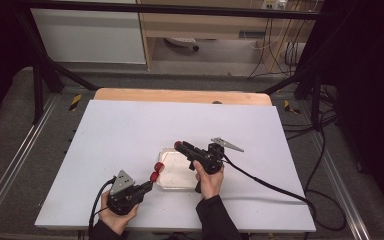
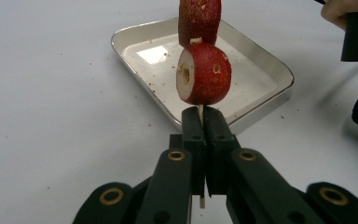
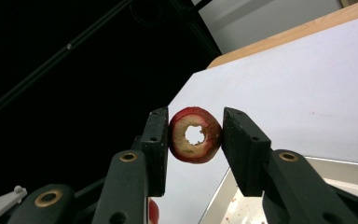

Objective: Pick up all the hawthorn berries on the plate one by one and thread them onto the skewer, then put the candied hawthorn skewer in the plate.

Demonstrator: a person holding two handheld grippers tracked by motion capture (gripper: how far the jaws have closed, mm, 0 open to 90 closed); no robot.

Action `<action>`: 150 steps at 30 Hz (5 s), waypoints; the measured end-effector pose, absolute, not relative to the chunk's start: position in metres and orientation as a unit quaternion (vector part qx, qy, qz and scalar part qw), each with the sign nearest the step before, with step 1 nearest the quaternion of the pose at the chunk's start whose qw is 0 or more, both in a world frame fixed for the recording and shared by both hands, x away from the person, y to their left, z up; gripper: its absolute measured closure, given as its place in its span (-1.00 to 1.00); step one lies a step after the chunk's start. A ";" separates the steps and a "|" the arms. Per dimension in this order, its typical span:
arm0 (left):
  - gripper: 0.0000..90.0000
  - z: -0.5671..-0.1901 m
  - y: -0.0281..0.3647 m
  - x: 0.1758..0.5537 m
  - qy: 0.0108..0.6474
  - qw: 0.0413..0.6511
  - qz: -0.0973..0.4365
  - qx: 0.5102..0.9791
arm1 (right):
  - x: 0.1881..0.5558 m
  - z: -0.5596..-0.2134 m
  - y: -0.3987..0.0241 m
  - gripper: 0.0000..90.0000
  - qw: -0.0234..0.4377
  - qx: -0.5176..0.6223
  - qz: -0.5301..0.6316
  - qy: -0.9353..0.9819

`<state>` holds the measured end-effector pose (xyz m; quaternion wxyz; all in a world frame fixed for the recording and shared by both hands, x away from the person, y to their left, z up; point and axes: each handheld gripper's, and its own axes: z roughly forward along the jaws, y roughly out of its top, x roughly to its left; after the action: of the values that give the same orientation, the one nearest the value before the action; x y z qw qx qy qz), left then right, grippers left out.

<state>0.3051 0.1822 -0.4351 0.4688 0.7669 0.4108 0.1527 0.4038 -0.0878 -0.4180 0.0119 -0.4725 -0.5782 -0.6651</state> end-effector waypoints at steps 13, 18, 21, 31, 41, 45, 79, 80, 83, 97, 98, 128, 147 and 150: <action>0.96 -0.431 0.160 0.306 0.413 0.491 0.154 0.752 | 0.408 -0.419 -0.087 0.39 0.005 -0.471 -0.693 -0.546; 0.96 -0.430 0.155 0.308 0.420 0.491 0.157 0.747 | 0.408 -0.417 -0.088 0.39 0.001 -0.469 -0.705 -0.532; 0.96 -0.430 0.153 0.308 0.425 0.492 0.152 0.744 | 0.408 -0.417 -0.088 0.39 0.002 -0.470 -0.710 -0.525; 0.96 -0.430 0.149 0.312 0.426 0.495 0.159 0.740 | 0.410 -0.419 -0.087 0.39 0.003 -0.471 -0.719 -0.512; 0.96 -0.429 0.149 0.312 0.426 0.499 0.161 0.737 | 0.408 -0.418 -0.087 0.39 0.012 -0.469 -0.726 -0.502; 0.96 -0.429 0.148 0.312 0.425 0.502 0.161 0.736 | 0.408 -0.418 -0.087 0.39 0.014 -0.469 -0.728 -0.500; 0.96 -0.425 0.139 0.322 0.442 0.504 0.164 0.724 | 0.398 -0.430 -0.079 0.40 0.038 -0.470 -0.720 -0.508; 0.96 -0.425 0.138 0.323 0.442 0.505 0.165 0.723 | 0.398 -0.431 -0.079 0.40 0.038 -0.470 -0.720 -0.509; 0.96 -0.426 0.139 0.325 0.441 0.504 0.166 0.724 | 0.398 -0.432 -0.078 0.40 0.040 -0.469 -0.717 -0.514; 0.96 -0.429 0.152 0.328 0.427 0.501 0.173 0.732 | 0.396 -0.421 -0.085 0.17 0.000 -0.452 -0.679 -0.579; 0.96 -0.430 0.154 0.328 0.425 0.498 0.175 0.735 | 0.395 -0.419 -0.087 0.12 -0.003 -0.450 -0.672 -0.588; 0.96 -0.412 0.174 0.346 0.389 0.439 0.143 0.797 | 0.378 -0.439 -0.183 -0.98 -0.107 -0.378 -0.444 -0.806; 0.96 -0.405 0.145 0.378 0.373 0.377 0.120 0.839 | 0.361 -0.457 -0.233 -0.98 -0.111 -0.381 -0.434 -0.808; 0.96 -0.408 0.140 0.381 0.373 0.368 0.116 0.844 | 0.360 -0.459 -0.236 -0.98 -0.114 -0.384 -0.431 -0.809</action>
<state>0.3807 0.1400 -0.4085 0.3682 0.8439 0.3725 0.1159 0.3597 -0.2356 -0.4587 -0.1143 -0.3837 -0.8087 -0.4310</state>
